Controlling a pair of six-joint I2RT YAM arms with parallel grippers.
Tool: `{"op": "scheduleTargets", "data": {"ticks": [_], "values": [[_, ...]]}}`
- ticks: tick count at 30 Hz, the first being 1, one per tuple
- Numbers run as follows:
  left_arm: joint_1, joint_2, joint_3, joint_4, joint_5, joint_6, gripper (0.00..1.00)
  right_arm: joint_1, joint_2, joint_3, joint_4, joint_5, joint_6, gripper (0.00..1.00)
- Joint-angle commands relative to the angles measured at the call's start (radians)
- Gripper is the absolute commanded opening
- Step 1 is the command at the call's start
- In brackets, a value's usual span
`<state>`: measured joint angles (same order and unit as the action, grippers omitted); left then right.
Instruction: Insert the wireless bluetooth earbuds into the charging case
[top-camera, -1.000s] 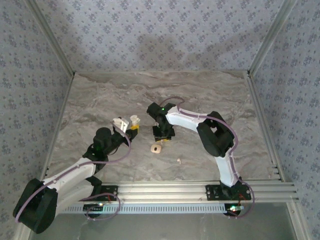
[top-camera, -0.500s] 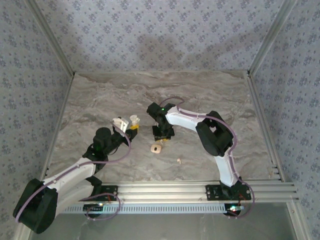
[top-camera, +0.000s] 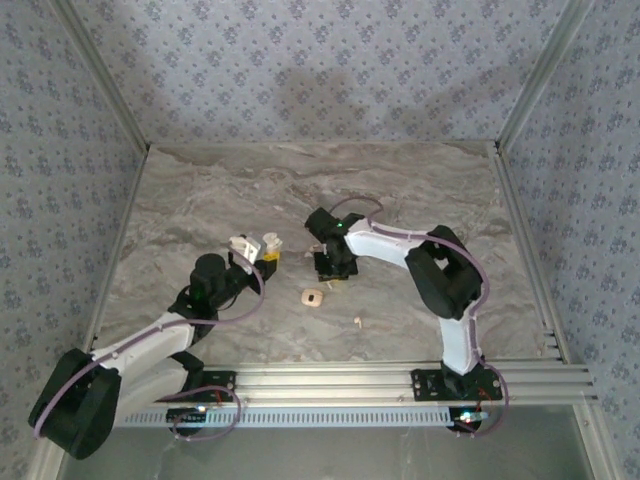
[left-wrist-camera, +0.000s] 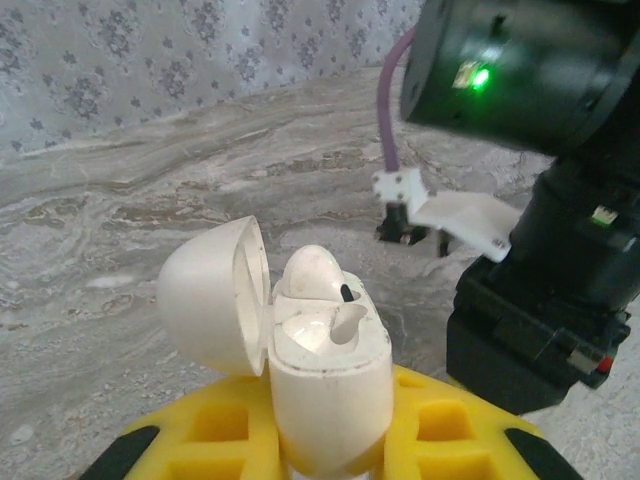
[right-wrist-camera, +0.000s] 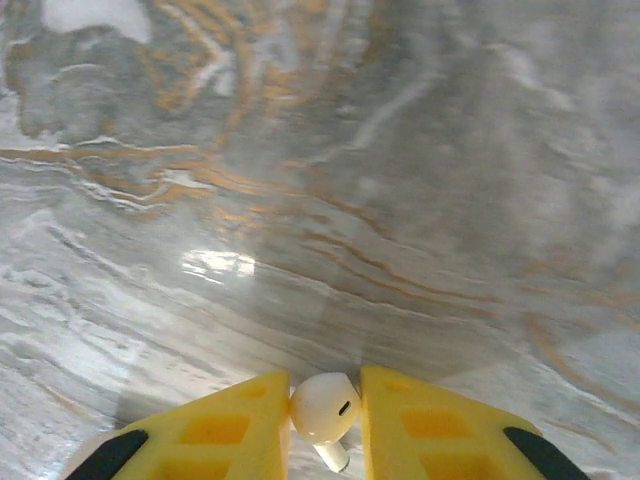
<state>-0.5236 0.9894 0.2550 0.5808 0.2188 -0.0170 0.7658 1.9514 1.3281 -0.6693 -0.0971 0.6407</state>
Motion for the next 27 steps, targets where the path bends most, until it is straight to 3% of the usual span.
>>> {"op": "scheduleTargets", "data": {"ticks": [1,11,16,27], "values": [[0.003,0.026,0.007,0.071,0.046,-0.011,0.09,-0.019,-0.092,-0.084,0.124,0.042,0.051,0.25],[-0.037,0.179,0.06,0.186,0.071,-0.044,0.09,-0.064,-0.353,-0.35,0.388,0.135,0.092,0.25],[-0.071,0.271,0.109,0.223,0.086,-0.039,0.09,-0.131,-0.496,-0.487,0.567,0.08,0.117,0.25],[-0.108,0.428,0.221,0.287,0.117,-0.067,0.08,-0.189,-0.714,-0.58,0.618,0.115,0.056,0.25]]}}
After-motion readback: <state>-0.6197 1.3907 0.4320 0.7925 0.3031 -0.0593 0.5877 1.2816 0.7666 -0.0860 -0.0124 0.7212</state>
